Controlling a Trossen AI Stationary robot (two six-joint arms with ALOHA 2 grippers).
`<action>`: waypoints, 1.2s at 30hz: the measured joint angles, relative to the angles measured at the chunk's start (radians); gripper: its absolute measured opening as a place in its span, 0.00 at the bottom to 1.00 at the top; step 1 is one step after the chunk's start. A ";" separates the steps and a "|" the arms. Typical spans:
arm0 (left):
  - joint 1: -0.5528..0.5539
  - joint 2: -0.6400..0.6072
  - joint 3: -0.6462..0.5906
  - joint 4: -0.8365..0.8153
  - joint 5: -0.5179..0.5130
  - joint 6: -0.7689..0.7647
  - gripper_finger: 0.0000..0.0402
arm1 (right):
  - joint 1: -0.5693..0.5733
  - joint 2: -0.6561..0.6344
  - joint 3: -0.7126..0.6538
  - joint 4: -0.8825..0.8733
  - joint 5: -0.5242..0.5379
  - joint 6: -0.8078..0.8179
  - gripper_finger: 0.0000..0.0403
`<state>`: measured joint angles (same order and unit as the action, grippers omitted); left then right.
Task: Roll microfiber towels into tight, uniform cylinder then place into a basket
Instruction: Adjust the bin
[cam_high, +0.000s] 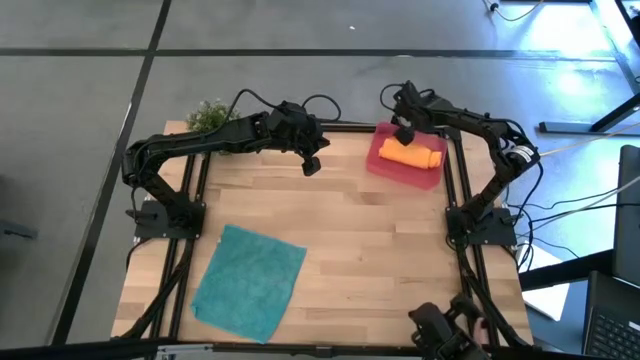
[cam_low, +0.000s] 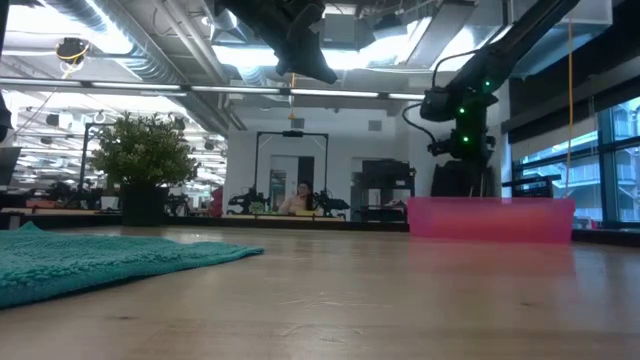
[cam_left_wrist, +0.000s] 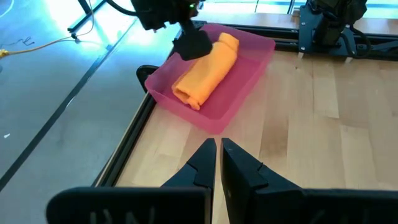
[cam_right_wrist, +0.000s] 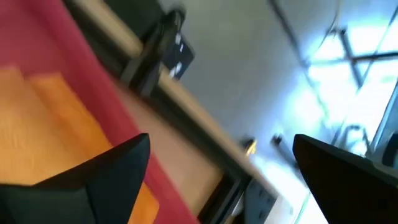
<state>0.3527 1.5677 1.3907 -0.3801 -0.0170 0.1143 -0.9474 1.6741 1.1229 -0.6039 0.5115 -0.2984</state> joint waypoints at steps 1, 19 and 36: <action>0.000 0.000 0.000 0.000 0.000 0.000 0.03 | 0.000 0.000 0.000 0.033 0.000 -0.026 0.97; 0.000 0.000 0.000 0.000 0.000 0.000 0.03 | 0.015 -0.080 0.000 -0.081 -0.079 -0.076 0.97; 0.000 0.000 0.000 0.000 0.000 0.000 0.03 | -0.051 0.064 0.000 -0.021 -0.213 0.004 0.97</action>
<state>0.3527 1.5677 1.3907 -0.3805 -0.0166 0.1143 -0.9989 1.7384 1.1233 -0.6245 0.2980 -0.2944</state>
